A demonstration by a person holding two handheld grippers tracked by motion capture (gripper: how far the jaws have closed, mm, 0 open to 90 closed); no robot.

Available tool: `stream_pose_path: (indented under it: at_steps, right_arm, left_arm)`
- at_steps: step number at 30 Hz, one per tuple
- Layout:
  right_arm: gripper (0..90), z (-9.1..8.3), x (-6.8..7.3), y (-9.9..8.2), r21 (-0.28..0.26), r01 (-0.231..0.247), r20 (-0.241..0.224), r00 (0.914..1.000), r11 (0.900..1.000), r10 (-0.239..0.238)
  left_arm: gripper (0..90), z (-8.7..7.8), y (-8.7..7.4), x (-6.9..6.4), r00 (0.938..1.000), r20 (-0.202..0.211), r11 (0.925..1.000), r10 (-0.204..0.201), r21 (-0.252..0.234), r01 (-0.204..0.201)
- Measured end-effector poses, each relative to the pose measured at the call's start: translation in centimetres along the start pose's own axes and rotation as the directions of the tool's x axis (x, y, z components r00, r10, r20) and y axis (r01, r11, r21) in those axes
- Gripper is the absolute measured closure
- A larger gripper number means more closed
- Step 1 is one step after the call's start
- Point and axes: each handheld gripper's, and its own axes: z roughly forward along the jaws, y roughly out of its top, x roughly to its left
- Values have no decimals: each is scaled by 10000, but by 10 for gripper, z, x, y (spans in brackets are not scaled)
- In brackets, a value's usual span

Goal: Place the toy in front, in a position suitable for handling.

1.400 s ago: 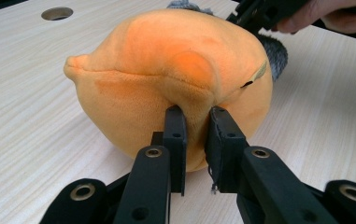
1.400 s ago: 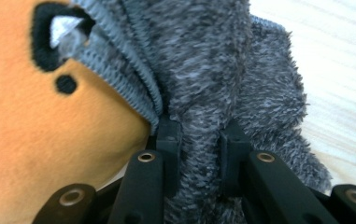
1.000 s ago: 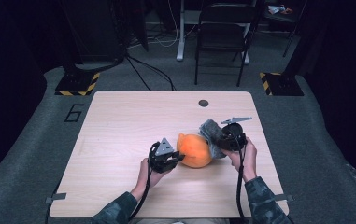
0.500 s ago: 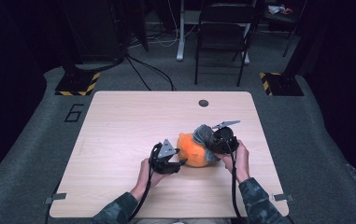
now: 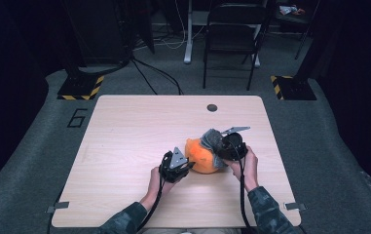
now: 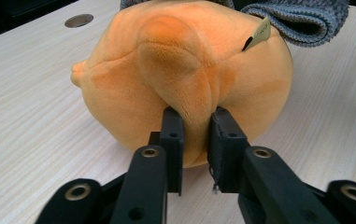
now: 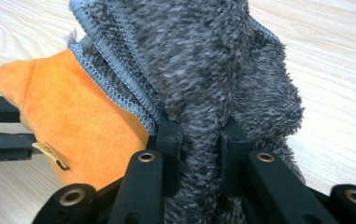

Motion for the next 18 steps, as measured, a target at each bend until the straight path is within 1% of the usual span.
stream_pose_path:
  at_steps: [1, 2, 4, 5, 6, 7, 8, 9, 11, 13, 15, 16, 17, 18]
  right_arm:
    - [745, -1, 0, 0, -51, -7, 12, 10000, 10000, 7]
    - [744, -3, 0, 1, -60, -7, -9, 10000, 10000, 7]
    - [744, -8, 0, 4, -208, 39, -20, 10000, 9998, -39]
    - [744, -10, 1, 5, -268, 52, 63, 10000, 9996, -50]
    - [744, -12, 2, 6, -312, 101, 52, 9999, 9995, -99]
    - [744, -14, 4, 7, -359, 74, 27, 10000, 9993, -73]
    - [744, -16, 6, 9, -435, 151, 46, 9999, 9989, -149]
    - [744, -18, 9, 10, -467, 155, -14, 9999, 9988, -156]
    - [743, -24, 14, 12, -534, 445, -83, 9990, 9976, -450]
    - [742, -28, 23, 14, -671, 530, -230, 9982, 9963, -546]
    - [742, -32, 30, 15, -762, 701, -405, 9965, 9946, -733]
    - [742, -33, 34, 15, -842, 825, -518, 9949, 9930, -871]
    - [742, -34, 38, 16, -813, 799, -614, 9945, 9935, -850]
    - [741, -34, 42, 16, -918, 876, -745, 9927, 9919, -945]
  left_arm:
    - [790, 0, 1, 0, 9999, 72, 10000, -84, -5, 84]
    - [796, -1, 1, 0, 9999, 66, 10000, -81, -5, 81]
    - [804, -3, 3, 1, 9994, 222, 9996, -265, -65, 266]
    - [806, -4, 3, 2, 9989, 305, 9993, -360, -38, 361]
    - [808, -5, 3, 2, 9983, 318, 9987, -493, -86, 496]
    - [809, -5, 4, 3, 9985, 328, 9990, -442, -80, 445]
    - [810, -6, 5, 3, 9979, 344, 9984, -542, -135, 547]
    - [811, -7, 6, 4, 9968, 422, 9975, -685, -157, 692]
    - [812, -10, 9, 4, 9954, 528, 9965, -803, -192, 814]
    - [813, -13, 12, 4, 9945, 522, 9954, -906, -260, 920]
    - [814, -14, 13, 4, 9930, 577, 9942, -1029, -263, 1045]
    - [813, -15, 13, 5, 9931, 569, 9941, -1022, -307, 1040]
    - [813, -15, 13, 4, 9905, 650, 9918, -1214, -310, 1236]
    - [813, -15, 13, 4, 9897, 692, 9912, -1255, -335, 1280]
